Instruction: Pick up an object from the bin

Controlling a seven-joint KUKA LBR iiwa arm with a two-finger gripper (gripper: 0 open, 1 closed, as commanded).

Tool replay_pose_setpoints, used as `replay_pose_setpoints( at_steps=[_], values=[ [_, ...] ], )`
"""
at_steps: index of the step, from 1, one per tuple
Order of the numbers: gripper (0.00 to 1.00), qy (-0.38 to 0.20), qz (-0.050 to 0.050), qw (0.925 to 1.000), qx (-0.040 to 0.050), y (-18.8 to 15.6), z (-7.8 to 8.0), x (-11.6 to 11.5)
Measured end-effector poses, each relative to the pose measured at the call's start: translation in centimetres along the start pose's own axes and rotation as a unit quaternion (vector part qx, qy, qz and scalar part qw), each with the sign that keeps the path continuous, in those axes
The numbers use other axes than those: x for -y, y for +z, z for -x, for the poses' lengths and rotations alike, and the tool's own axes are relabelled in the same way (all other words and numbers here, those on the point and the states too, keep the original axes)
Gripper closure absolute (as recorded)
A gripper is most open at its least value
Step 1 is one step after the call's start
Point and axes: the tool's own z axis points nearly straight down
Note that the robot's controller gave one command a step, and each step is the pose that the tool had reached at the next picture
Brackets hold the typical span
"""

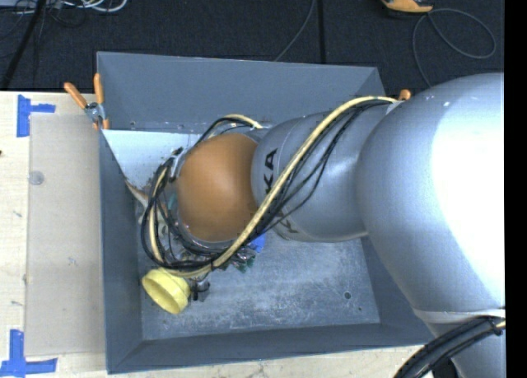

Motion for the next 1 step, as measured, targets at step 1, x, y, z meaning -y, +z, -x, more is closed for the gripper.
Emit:
replay_pose_setpoints(
  at_steps=[1],
  values=[
    [1.0, 0.0, 0.0, 1.0, 0.0, 0.0, 0.0, 0.0]
  ],
)
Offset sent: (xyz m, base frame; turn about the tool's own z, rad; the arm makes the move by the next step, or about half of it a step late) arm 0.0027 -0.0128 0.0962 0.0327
